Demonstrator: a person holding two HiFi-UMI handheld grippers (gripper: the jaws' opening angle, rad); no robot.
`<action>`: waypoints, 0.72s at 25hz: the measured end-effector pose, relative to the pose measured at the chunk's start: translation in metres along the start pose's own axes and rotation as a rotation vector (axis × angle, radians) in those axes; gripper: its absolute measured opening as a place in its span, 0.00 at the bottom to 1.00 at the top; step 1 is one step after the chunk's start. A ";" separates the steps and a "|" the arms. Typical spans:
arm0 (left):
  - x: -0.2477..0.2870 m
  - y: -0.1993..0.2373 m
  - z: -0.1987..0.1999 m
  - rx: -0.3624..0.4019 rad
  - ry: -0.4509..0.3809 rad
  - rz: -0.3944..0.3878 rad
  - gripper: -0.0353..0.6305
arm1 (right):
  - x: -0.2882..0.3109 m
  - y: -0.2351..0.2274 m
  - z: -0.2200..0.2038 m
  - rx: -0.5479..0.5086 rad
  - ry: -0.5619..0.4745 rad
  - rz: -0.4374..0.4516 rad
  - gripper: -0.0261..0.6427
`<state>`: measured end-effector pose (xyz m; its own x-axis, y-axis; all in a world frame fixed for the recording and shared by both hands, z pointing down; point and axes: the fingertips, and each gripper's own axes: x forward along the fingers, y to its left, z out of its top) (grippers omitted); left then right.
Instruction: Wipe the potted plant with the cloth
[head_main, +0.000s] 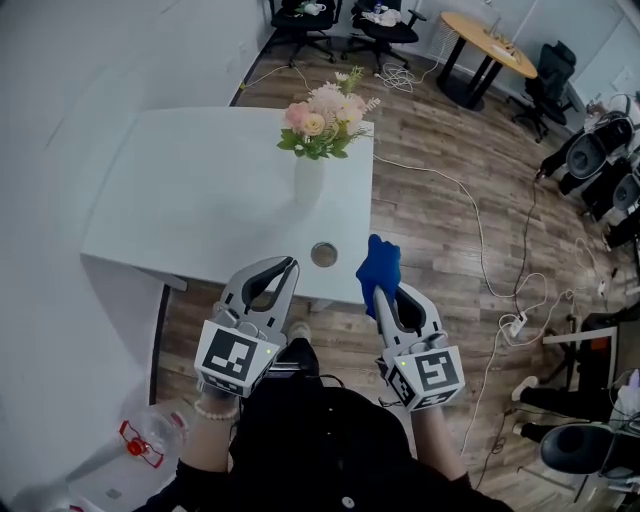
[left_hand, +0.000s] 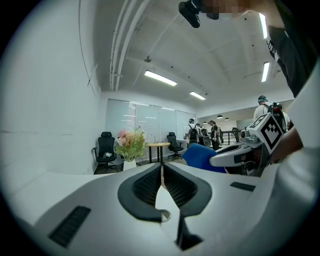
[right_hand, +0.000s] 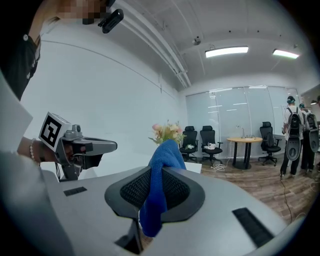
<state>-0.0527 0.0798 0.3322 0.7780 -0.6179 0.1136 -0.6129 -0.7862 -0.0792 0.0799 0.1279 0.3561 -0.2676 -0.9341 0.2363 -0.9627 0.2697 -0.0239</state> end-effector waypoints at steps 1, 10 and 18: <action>0.007 0.006 0.000 0.009 0.002 -0.006 0.08 | 0.007 -0.002 0.003 -0.001 0.002 -0.001 0.15; 0.069 0.070 -0.003 -0.018 0.025 0.008 0.08 | 0.069 -0.029 0.022 -0.004 0.025 -0.025 0.15; 0.121 0.110 -0.024 -0.007 0.067 -0.022 0.26 | 0.113 -0.049 0.021 0.003 0.042 -0.060 0.15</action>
<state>-0.0294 -0.0811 0.3607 0.7806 -0.5980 0.1818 -0.5965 -0.7996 -0.0689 0.0956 0.0043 0.3632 -0.2075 -0.9379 0.2782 -0.9770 0.2128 -0.0114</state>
